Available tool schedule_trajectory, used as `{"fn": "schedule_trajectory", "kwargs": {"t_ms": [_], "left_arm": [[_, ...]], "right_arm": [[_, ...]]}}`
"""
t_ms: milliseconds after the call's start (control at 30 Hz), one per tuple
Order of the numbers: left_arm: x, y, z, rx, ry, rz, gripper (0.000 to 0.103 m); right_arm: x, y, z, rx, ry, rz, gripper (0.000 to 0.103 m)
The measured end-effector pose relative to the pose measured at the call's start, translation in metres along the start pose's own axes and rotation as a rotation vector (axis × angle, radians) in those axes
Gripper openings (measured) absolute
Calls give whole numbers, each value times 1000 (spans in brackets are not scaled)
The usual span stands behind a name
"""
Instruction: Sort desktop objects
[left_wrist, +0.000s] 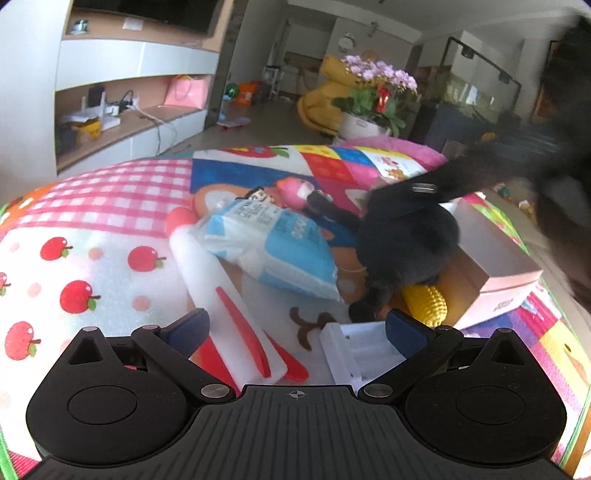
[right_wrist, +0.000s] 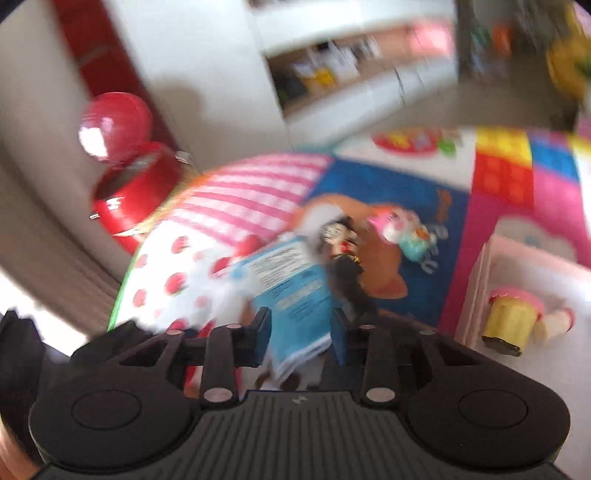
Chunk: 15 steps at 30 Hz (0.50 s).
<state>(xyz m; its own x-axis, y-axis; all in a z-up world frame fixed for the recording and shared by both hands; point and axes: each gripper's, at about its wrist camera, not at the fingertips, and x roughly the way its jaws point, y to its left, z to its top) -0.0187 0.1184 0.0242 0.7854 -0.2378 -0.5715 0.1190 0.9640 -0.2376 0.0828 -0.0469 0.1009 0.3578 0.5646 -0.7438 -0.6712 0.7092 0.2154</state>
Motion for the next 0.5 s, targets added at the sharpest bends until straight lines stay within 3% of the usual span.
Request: {"fn": "schedule_trajectory", "kwargs": {"t_ms": [133, 267, 333, 500], "left_arm": [[-8, -11, 4, 49, -18, 38, 103], [-9, -17, 12, 51, -26, 67, 103], [-7, -25, 15, 67, -23, 66, 103], [0, -45, 16, 99, -8, 43, 103]], "right_arm": [[-47, 8, -47, -97, -160, -47, 57], [-71, -6, -84, -79, -243, -155, 71], [-83, -18, -100, -60, -301, -222, 80], [-102, -59, -135, 77, -440, -479, 89]]}}
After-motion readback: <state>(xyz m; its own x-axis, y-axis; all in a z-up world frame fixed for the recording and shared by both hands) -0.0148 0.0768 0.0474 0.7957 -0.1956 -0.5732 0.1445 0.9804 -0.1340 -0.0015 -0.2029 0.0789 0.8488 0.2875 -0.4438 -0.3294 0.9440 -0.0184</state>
